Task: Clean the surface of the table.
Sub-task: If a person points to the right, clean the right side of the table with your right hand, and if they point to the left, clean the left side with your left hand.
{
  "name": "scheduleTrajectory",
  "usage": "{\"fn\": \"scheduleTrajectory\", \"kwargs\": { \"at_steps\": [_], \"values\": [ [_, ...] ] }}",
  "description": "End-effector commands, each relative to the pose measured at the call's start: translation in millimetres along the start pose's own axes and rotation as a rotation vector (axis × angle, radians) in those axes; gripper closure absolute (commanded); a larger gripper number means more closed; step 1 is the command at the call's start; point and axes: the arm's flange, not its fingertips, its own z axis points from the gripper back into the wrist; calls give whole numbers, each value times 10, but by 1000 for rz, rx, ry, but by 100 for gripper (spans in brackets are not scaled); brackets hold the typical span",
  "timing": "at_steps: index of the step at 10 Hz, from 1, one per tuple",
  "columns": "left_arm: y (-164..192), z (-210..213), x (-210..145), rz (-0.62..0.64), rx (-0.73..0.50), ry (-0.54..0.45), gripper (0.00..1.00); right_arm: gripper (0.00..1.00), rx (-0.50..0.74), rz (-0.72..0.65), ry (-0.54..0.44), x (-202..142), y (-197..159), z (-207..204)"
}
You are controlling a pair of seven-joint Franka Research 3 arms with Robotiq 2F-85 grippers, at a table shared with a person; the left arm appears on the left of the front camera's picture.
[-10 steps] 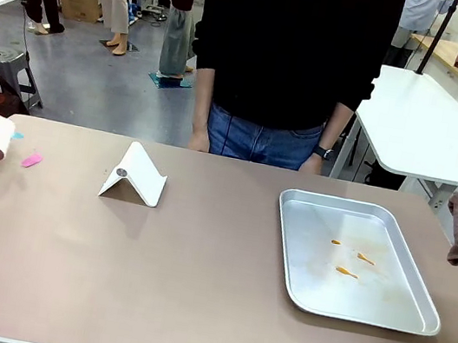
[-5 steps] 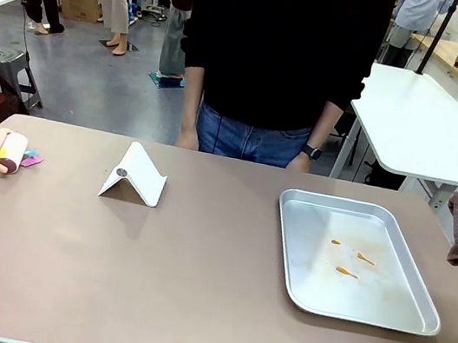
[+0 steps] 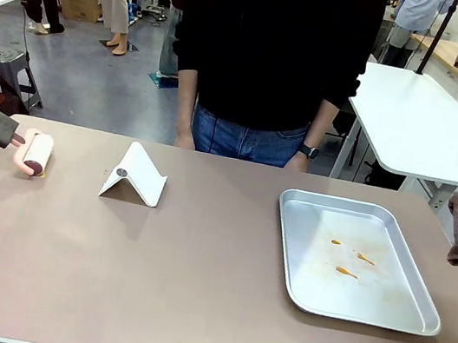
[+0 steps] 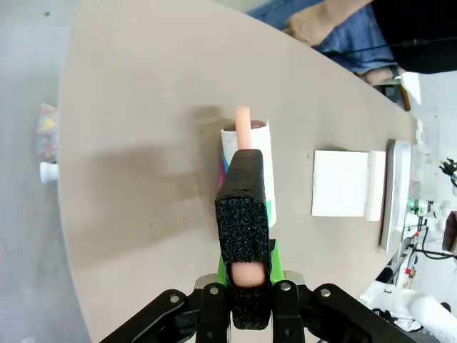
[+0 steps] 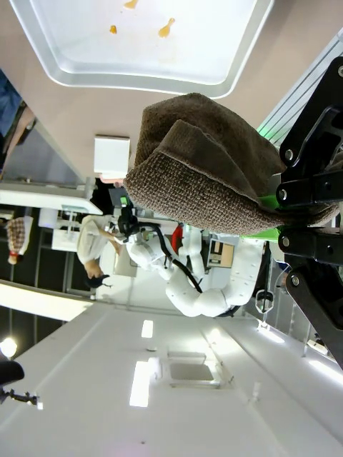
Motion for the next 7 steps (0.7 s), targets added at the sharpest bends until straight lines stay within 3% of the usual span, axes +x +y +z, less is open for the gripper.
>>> {"fn": "scheduleTrajectory", "kwargs": {
  "at_steps": [1,4,7],
  "values": [
    [-48,-107,-37,11,27,46,79,97,10,5,3,-11,22,10],
    [-151,-225,128,34,16,78,79,97,10,5,3,-11,22,10],
    [-249,-97,176,22,-29,30,79,97,10,5,3,-11,22,10]
  ]
}}
